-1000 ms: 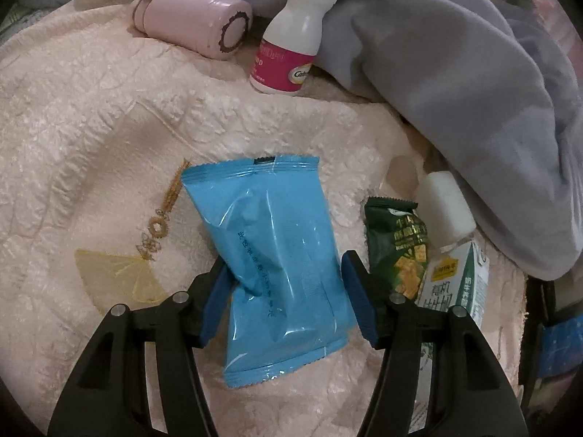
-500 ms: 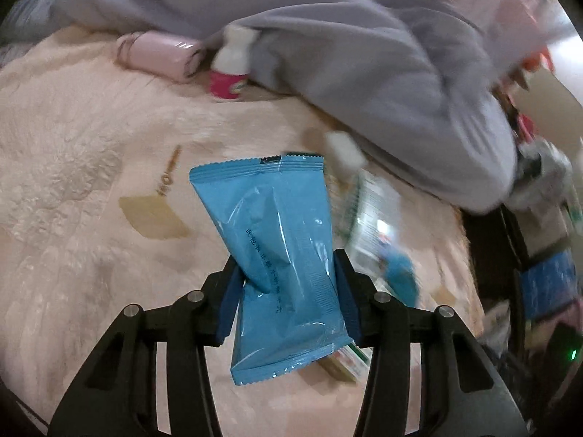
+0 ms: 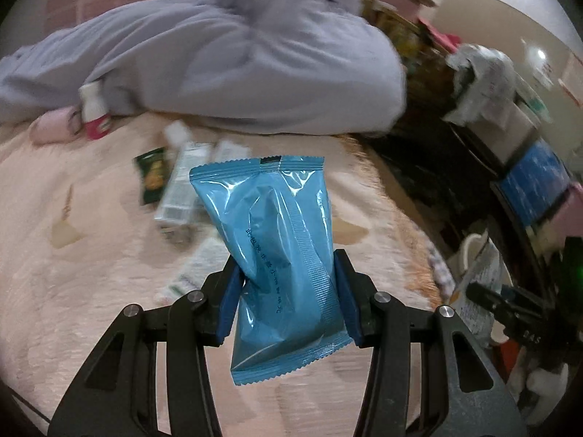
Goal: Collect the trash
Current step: 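Carry the blue packet and grey sachet over the cream bucket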
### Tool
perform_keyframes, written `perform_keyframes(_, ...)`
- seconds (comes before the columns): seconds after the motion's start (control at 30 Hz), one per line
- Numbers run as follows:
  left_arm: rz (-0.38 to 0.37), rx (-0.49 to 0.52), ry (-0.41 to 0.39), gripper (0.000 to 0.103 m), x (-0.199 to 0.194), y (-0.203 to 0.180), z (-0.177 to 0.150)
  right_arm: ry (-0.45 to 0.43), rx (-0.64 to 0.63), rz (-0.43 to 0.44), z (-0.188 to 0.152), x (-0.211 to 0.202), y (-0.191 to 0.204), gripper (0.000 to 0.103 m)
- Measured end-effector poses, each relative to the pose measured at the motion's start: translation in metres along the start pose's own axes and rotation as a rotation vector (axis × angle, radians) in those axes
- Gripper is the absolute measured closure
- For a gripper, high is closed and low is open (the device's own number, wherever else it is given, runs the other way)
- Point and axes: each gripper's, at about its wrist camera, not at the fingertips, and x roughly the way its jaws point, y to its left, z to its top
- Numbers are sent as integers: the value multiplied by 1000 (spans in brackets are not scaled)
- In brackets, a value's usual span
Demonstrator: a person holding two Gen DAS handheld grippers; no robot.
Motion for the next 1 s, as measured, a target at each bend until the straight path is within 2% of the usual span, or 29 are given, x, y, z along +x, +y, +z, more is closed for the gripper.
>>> perform_keyframes(0.3, -33, 117, 4, 57, 11, -63, -3, -29, 89, -53, -12, -26, -57, 56)
perform_keyframes(0.63, -88, 168, 26, 57, 25, -103, -5, -47, 161, -83, -24, -42, -95, 55)
perform_keyframes(1.0, -206, 216, 73, 57, 48, -159, -3, -77, 244, -172, -34, -66, -148, 55)
